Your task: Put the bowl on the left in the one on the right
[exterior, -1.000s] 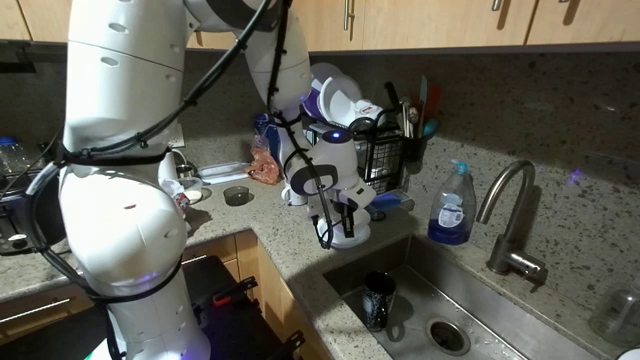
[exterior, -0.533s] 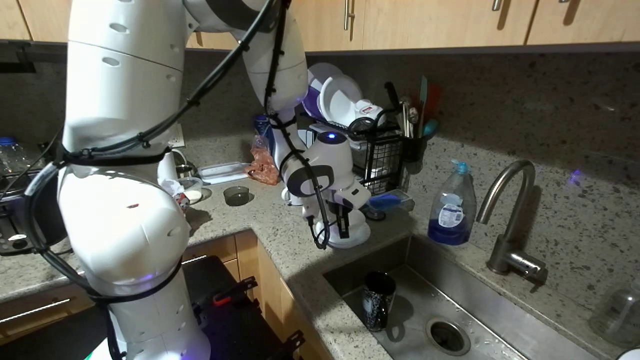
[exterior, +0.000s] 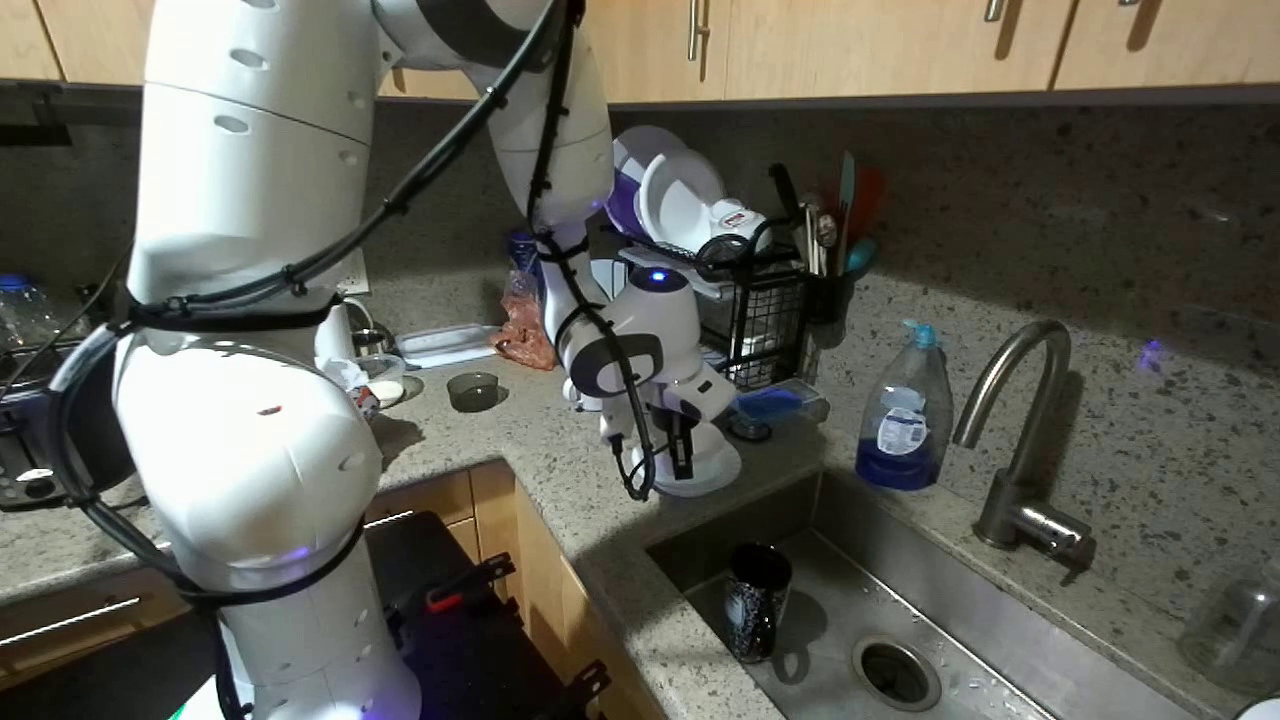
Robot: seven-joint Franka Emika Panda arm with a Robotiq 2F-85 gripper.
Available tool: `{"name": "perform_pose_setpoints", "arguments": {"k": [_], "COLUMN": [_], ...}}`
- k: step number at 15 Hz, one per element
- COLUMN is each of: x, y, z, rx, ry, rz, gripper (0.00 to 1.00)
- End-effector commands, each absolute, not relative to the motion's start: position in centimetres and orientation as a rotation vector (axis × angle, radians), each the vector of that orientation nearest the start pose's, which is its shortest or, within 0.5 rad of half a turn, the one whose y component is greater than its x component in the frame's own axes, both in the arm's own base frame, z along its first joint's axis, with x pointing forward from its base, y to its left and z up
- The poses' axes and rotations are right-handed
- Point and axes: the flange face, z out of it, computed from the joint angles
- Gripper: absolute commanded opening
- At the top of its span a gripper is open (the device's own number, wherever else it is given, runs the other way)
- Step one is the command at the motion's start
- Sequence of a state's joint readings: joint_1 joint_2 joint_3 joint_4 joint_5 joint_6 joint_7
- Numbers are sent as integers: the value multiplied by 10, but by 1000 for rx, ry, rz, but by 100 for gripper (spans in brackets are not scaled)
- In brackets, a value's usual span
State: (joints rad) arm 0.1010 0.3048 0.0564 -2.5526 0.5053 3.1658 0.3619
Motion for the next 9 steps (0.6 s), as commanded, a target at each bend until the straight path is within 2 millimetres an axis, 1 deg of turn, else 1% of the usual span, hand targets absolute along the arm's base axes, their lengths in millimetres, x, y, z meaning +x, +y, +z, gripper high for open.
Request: {"name": "perform_pose_setpoints", "arguments": {"k": [1, 5, 9], "x": [467, 467, 468], "y": [31, 27, 25], "z": [185, 178, 178], "rx": [-2768, -2783, -2777], "ry": [1050, 1052, 1048], "rz": [-433, -434, -488], "gripper": [5, 5, 5]}}
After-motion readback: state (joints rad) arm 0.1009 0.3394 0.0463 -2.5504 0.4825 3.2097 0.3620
